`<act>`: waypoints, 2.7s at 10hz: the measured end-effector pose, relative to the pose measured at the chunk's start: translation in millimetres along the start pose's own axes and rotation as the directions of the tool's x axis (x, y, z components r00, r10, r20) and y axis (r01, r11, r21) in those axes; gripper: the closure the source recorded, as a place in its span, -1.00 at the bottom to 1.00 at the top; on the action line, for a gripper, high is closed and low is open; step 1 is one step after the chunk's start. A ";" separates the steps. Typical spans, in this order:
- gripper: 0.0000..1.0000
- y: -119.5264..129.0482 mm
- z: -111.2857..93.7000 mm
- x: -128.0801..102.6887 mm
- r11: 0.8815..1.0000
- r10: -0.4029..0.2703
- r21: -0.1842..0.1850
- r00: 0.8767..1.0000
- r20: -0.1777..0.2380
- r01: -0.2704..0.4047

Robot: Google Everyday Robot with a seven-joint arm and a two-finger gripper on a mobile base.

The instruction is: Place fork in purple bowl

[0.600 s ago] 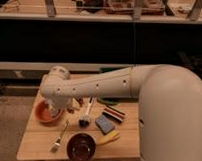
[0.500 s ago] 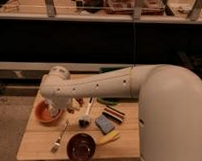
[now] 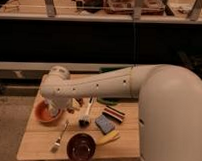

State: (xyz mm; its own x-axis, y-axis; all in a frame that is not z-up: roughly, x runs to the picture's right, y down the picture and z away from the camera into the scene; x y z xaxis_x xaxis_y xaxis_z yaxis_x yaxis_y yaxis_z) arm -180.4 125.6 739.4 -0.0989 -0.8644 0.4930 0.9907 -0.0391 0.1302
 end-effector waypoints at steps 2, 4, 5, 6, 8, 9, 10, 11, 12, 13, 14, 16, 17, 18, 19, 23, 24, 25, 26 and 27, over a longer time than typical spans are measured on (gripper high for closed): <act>-0.60 0.0 0.0 0.0 1.000 0.000 0.000 1.000 0.000 0.000; -0.60 0.0 0.0 0.0 1.000 0.000 0.000 1.000 0.000 0.000; -0.60 -0.1 -1.1 0.5 1.000 0.000 0.000 1.000 -0.002 0.000; -0.60 0.0 -0.9 0.4 1.000 0.000 0.000 1.000 -0.002 0.000; -0.60 0.0 -1.0 0.5 1.000 0.000 0.000 1.000 -0.002 0.000; -0.60 -0.1 -1.0 0.5 1.000 0.000 0.000 1.000 -0.002 0.000; -0.60 0.0 -1.0 0.5 1.000 0.000 0.000 1.000 -0.002 0.000; -0.60 0.0 -1.0 0.5 1.000 0.000 0.000 1.000 -0.002 0.000; -0.60 0.0 -1.0 0.5 1.000 0.000 0.000 1.000 -0.002 0.000; -0.60 0.0 -1.0 0.5 1.000 0.000 0.000 1.000 -0.002 0.000; -0.60 0.0 -1.0 0.5 1.000 0.000 0.000 1.000 -0.002 0.000; -0.60 0.1 -0.9 0.5 1.000 0.000 0.000 1.000 -0.002 0.000; -0.60 0.1 -1.0 0.5 1.000 0.000 0.000 1.000 -0.002 0.000; -0.60 0.0 -1.0 0.3 1.000 0.000 0.000 1.000 -0.001 0.000; -0.60 -0.9 -1.7 -0.5 1.000 0.002 0.003 1.000 0.003 -0.002; -0.60 -14.4 -0.7 -47.9 0.999 0.043 0.014 0.996 0.083 -0.044; -0.60 -20.5 2.8 -64.5 0.998 0.054 0.008 0.994 0.099 -0.055; -0.60 -26.1 9.6 -78.6 0.998 0.062 0.005 0.992 0.109 -0.063; -0.60 -31.5 18.5 -86.3 0.998 0.060 -0.008 0.994 0.096 -0.059; -0.60 -39.0 28.4 -90.4 0.999 0.053 -0.012 0.996 0.078 -0.052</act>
State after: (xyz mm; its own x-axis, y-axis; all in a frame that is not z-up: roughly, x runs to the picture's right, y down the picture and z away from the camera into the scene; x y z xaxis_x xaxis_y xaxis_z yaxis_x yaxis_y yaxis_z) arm -212.8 219.6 714.1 -0.0531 -0.8236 0.5646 0.9956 0.0003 0.0940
